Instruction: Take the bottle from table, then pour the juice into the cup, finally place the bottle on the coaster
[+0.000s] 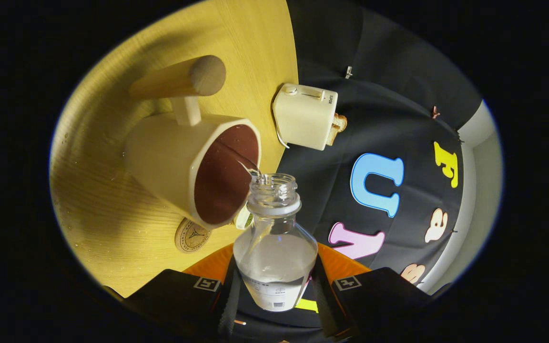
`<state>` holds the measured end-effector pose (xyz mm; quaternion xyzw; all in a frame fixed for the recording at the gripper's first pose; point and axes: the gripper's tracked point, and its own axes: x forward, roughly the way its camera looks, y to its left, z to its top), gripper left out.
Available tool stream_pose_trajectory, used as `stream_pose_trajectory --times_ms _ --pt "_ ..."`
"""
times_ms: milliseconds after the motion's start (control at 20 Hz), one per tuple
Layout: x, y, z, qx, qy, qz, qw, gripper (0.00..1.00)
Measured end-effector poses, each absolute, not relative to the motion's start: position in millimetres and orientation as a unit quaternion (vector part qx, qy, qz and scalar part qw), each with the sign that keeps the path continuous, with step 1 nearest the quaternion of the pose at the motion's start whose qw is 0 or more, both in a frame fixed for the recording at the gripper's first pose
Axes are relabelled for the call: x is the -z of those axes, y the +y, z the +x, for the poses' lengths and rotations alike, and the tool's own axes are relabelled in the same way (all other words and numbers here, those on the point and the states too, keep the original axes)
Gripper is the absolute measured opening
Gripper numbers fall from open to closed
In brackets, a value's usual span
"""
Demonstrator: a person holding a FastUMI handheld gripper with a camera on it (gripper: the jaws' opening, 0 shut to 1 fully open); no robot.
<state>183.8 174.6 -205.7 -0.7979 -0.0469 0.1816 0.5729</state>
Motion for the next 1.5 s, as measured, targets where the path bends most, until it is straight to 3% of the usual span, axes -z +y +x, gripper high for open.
stream_pose_trajectory --times_ms 1500 --pt "214 179 202 -0.208 -0.092 -0.854 0.468 0.71"
